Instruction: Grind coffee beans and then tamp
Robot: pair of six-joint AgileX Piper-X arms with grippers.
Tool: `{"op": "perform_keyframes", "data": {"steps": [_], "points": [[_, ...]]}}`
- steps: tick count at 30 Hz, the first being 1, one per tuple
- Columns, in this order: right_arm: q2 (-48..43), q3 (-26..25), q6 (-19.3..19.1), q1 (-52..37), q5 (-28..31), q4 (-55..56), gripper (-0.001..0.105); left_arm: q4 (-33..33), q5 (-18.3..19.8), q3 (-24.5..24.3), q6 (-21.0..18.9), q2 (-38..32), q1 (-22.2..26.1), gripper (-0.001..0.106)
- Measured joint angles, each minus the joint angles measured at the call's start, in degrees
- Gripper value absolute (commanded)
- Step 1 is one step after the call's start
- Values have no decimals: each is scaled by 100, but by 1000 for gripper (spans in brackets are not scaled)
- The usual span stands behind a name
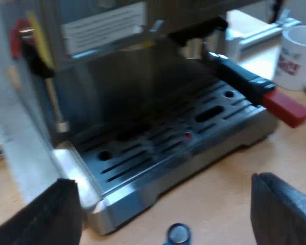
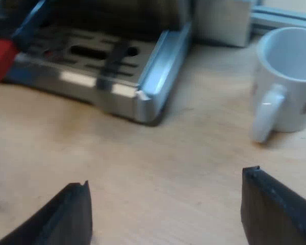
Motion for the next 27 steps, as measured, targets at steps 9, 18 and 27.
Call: {"op": "perform_keyframes", "data": {"steps": [9, 18, 27], "points": [[298, 0, -34, 726, -99, -320, 63, -695, 537, 0, 0, 548, -469, 70], [646, 0, -40, 1203, -153, -917, 63, -983, 1364, 0, 0, 1332, -552, 70], [1265, 0, -47, 1703, -153, -1334, 63, -1254, 1673, 0, 499, 1999, -1219, 70]]}}
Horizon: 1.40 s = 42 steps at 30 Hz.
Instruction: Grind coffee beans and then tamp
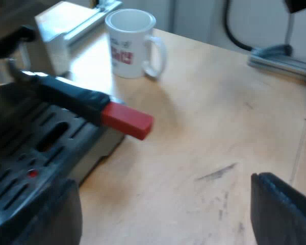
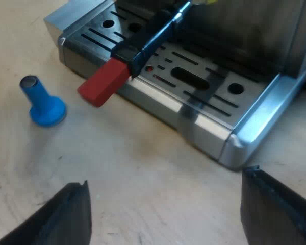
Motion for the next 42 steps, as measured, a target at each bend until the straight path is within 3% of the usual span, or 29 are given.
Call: {"op": "perform_keyframes", "data": {"steps": [12, 16, 19, 24, 26, 36, 42], "points": [[52, 0, 409, 956, 1015, -30, 63, -1327, 85, 602, 5, 302, -314, 70], [52, 0, 453, 1270, 1425, -30, 63, -1409, 85, 714, 5, 302, -319, 70], [52, 0, 690, 1582, 1998, -30, 63, -1486, 85, 956, 5, 302, -319, 70], [52, 29, 787, 1868, 2259, -183, 63, -1585, 85, 1130, 5, 302, -319, 70], [52, 246, 1115, 2117, 2469, -602, 63, -1661, 85, 1134, 5, 302, -319, 70], [52, 1026, 2009, 2889, 3061, -1544, 63, -1735, 85, 1134, 5, 302, -319, 70], [52, 1139, 2360, 3630, 3837, -1727, 51, -1735, 85, 1134, 5, 302, -319, 70]]}}
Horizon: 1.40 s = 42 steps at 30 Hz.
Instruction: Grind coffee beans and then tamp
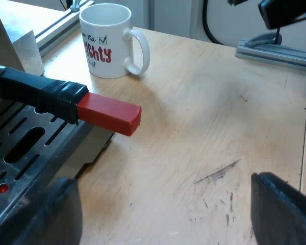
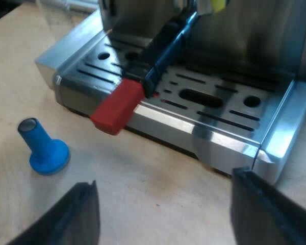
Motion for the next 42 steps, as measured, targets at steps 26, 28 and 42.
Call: {"op": "perform_keyframes", "data": {"steps": [26, 28, 42], "points": [[2342, 12, 1419, 1807, 2114, -1529, 21, 0, 0, 0, 0, 0, 0, 70], [2555, 12, 1588, 1807, 2142, -1746, 17, 0, 0, 0, 0, 0, 0, 70], [3913, 22, 1705, 1807, 2629, -3338, 17, 0, 0, 0, 0, 0, 0, 70]]}}
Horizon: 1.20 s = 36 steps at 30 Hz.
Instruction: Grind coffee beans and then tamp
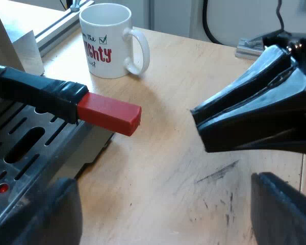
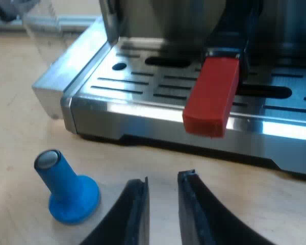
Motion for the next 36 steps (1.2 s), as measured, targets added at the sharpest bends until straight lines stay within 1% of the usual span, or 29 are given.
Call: {"op": "perform_keyframes", "data": {"steps": [2, 11, 12, 13, 17, 26, 32, 36], "points": [[170, -2, 0, 0, 62, -288, 17, 0, 0, 0, 0, 0, 0, 70], [395, -2, 0, 0, 191, -573, 17, 0, 0, 0, 0, 0, 0, 70], [780, 12, 0, 0, 430, -719, 17, 0, 0, 0, 0, 0, 0, 70], [975, 11, 0, 0, 708, -1202, 17, 0, 0, 0, 0, 0, 0, 70], [1121, 11, 0, 0, 1008, -1284, 17, 0, 0, 0, 0, 0, 0, 70], [1337, 11, 0, -30, 1120, -1303, 17, 0, 0, 0, 0, 0, 0, 70], [1336, 11, 0, -346, 1135, -1496, 17, 0, 0, 0, 0, 0, 0, 70], [1336, 11, 0, -405, 1123, -1504, 17, 0, 0, 0, 0, 0, 0, 70]]}}
